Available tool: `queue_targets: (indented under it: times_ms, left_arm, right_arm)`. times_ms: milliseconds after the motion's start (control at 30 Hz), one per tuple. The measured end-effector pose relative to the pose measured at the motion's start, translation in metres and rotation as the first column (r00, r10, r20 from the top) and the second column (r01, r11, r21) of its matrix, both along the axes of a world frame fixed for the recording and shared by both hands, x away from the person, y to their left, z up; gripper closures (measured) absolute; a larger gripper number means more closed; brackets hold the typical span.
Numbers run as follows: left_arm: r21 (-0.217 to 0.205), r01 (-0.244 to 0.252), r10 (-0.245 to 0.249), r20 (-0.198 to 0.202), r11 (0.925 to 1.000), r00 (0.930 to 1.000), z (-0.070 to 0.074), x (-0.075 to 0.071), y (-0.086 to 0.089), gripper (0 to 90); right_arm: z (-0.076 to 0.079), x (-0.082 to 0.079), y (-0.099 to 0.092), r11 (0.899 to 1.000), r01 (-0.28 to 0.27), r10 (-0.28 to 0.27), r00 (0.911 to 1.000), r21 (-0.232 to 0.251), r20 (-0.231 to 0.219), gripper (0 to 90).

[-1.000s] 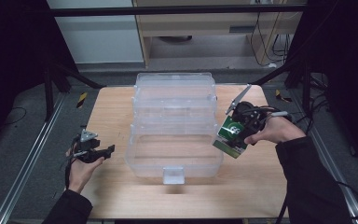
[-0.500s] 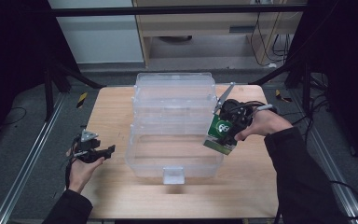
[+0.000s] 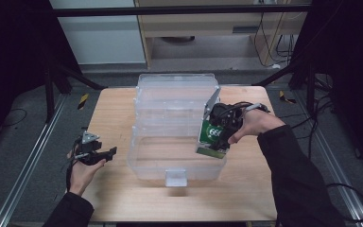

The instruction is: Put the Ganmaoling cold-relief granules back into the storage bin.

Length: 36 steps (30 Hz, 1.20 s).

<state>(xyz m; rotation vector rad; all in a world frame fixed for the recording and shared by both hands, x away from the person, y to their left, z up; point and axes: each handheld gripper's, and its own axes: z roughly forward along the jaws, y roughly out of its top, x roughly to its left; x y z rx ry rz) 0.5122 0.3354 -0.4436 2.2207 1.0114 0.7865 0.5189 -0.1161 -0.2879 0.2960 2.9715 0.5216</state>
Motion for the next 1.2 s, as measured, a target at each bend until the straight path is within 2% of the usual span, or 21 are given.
queue_targets:
  times_ms: [67, 233, 367, 500, 967, 1200]
  left_arm:
    - [-0.001, -0.003, 0.003, -0.002, 1.0000, 1.0000, 0.000, 0.000, 0.000, 30.5]
    - [-0.014, -0.010, 0.010, -0.005, 0.9999, 0.9999, -0.001, -0.001, -0.001, 30.5]
    - [-0.007, -0.003, 0.002, -0.008, 1.0000, 1.0000, -0.001, 0.000, -0.001, 30.4]
    - [-0.008, -0.004, 0.004, -0.009, 1.0000, 1.0000, -0.002, 0.000, -0.001, 30.4]
    - [-0.006, -0.006, 0.006, -0.015, 1.0000, 0.9999, -0.003, 0.000, -0.002, 30.4]
    - [-0.008, -0.009, 0.009, -0.017, 0.9999, 0.9998, -0.004, 0.001, -0.002, 30.4]
  right_arm:
    - [-0.002, -0.001, 0.004, 1.000, -0.027, 0.027, 0.9996, -0.010, -0.005, 17.1]
    - [-0.008, 0.001, 0.010, 0.998, -0.053, 0.053, 0.9986, -0.025, -0.004, 17.1]
    - [-0.014, 0.002, 0.013, 0.994, -0.099, 0.099, 0.9951, -0.041, 0.003, 17.1]
    - [-0.021, 0.002, 0.016, 0.991, -0.125, 0.125, 0.9921, -0.052, -0.010, 17.1]
    - [-0.040, 0.009, 0.014, 0.985, -0.131, 0.132, 0.9913, -0.108, -0.005, 16.9]
    - [-0.046, 0.008, 0.012, 0.982, -0.155, 0.154, 0.9879, -0.106, -0.012, 16.8]
